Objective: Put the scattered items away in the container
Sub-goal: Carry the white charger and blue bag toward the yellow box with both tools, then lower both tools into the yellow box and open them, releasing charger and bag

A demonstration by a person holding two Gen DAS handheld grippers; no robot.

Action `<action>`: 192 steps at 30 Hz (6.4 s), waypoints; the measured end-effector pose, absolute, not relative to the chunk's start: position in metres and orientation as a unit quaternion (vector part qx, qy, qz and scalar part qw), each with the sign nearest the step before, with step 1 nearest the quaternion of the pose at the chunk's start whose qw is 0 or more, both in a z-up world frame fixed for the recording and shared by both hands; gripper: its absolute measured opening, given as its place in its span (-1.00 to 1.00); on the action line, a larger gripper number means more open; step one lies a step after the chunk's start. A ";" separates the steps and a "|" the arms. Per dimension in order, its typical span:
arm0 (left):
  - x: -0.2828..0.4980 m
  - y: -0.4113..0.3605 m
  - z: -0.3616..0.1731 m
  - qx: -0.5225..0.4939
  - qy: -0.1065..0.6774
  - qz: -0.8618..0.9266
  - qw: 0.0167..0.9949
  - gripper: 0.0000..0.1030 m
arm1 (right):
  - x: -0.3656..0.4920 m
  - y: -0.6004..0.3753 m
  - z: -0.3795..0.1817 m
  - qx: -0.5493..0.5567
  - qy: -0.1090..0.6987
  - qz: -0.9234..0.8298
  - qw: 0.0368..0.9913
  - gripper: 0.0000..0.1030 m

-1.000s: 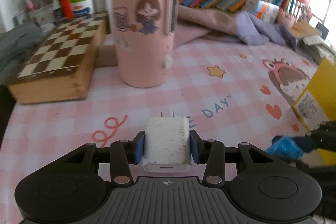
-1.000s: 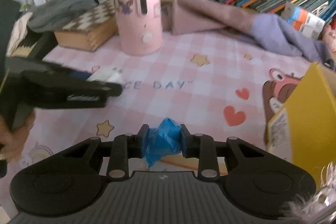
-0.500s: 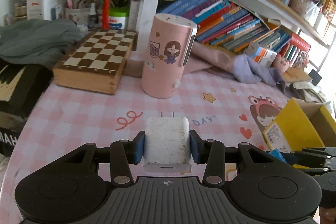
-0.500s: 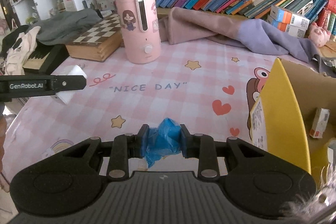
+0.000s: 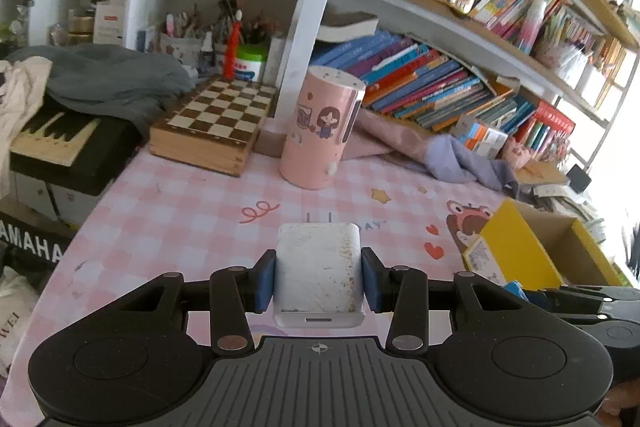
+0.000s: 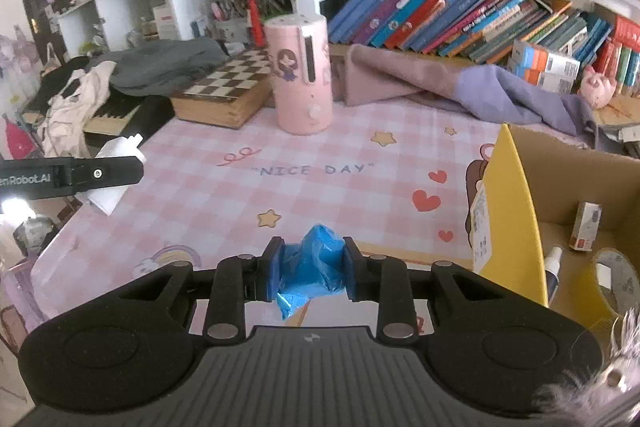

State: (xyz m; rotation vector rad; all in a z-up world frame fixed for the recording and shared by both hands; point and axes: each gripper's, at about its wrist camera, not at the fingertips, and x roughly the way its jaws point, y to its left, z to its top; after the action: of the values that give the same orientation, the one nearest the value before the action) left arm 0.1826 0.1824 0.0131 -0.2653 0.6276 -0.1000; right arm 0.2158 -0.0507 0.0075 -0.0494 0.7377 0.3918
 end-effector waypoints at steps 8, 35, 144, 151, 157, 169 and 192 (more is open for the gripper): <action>0.121 0.188 0.029 -0.155 0.285 -0.049 0.945 -0.20 | 0.159 -0.052 0.030 -0.037 0.328 0.196 0.923 -0.46; 0.007 0.153 0.030 -0.144 0.296 -0.104 0.939 -0.19 | 0.022 -0.091 0.029 -0.035 0.337 0.135 0.931 -0.46; 0.202 -0.110 0.050 -0.014 0.268 -0.235 0.934 -0.19 | 0.180 -0.336 0.055 -0.011 0.300 0.067 0.951 -0.46; 0.256 -0.133 0.031 0.039 0.295 -0.206 0.932 -0.19 | 0.268 -0.324 0.033 -0.091 0.330 0.130 0.930 -0.46; 0.294 -0.146 0.007 0.081 0.338 -0.201 0.916 -0.19 | 0.327 -0.307 0.010 -0.170 0.377 0.179 0.893 -0.46; 0.319 -0.154 -0.026 0.128 0.391 -0.181 0.893 -0.19 | 0.360 -0.284 -0.030 -0.253 0.425 0.231 0.838 -0.46; 0.301 -0.156 -0.008 0.119 0.352 -0.156 0.915 0.45 | 0.354 -0.301 -0.028 -0.228 0.412 0.219 0.855 -0.11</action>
State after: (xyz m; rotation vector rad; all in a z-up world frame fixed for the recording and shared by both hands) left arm 0.3007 -0.1555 -0.0075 0.2453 0.7238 -0.3208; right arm 0.3537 -0.3012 -0.0283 -0.4802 0.8660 0.4597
